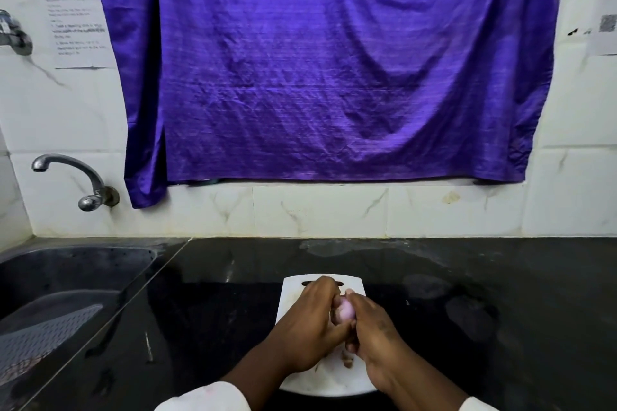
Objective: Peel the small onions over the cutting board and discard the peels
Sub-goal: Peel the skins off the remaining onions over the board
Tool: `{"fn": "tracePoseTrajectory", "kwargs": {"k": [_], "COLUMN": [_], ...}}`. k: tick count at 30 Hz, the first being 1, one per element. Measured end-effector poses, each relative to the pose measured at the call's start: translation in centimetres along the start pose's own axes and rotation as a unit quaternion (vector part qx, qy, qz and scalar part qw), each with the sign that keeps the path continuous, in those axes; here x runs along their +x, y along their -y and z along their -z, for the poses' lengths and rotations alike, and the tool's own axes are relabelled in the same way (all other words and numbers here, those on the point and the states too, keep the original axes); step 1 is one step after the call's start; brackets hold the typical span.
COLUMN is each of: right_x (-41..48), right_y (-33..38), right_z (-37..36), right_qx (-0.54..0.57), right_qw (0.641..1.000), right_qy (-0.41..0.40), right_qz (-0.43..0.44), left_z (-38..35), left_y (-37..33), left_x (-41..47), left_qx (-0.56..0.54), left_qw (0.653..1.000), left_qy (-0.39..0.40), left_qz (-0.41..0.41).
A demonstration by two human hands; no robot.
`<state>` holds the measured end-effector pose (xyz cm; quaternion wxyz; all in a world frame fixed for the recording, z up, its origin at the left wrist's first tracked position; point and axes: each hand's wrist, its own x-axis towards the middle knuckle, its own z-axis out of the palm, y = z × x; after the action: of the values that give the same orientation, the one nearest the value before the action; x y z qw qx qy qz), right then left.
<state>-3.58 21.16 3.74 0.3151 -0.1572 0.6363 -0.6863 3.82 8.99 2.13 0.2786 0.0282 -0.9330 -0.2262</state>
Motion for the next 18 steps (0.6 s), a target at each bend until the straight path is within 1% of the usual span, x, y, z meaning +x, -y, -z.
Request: {"fn": "tracePoseTrajectory", "kwargs": {"k": [3,5,7,9,12,15,18], "right_x": [0.1,0.7,0.8,0.4,-0.3,-0.1,0.2], "right_y": [0.0,0.3,0.9,1.2,1.3,0.8,0.4], "right_z": [-0.2,0.1,0.6,0.7,0.1,-0.3,-0.2], "right_qx": [0.021,0.062,0.081,0.079,0.076,0.045,0.031], "right_qw": [0.999,0.997,0.995,0.996,0.997,0.999,0.999], "right_qy": [-0.013,-0.039,-0.054,-0.036,-0.019,-0.025,-0.026], "right_qz": [-0.024,-0.029,-0.016,-0.009,0.009,0.016,0.017], "left_z": [-0.4,-0.9,-1.5,-1.7,-1.8,-1.8,-1.9], "left_y": [0.2,0.5,0.8,0.9,0.1,-0.7,-0.5], "left_x": [-0.1,-0.5,-1.0,-1.3,-0.8,-0.4,-0.3], "left_qx": [0.014,0.027,0.013,-0.028,-0.076,-0.082,-0.087], "left_qw": [1.0,0.999,0.999,0.995,0.99,0.988,0.985], "left_qy": [-0.012,-0.018,-0.048,-0.094,-0.113,-0.129,-0.15], "left_qz": [-0.016,-0.032,-0.018,0.012,0.017,0.007,0.023]}}
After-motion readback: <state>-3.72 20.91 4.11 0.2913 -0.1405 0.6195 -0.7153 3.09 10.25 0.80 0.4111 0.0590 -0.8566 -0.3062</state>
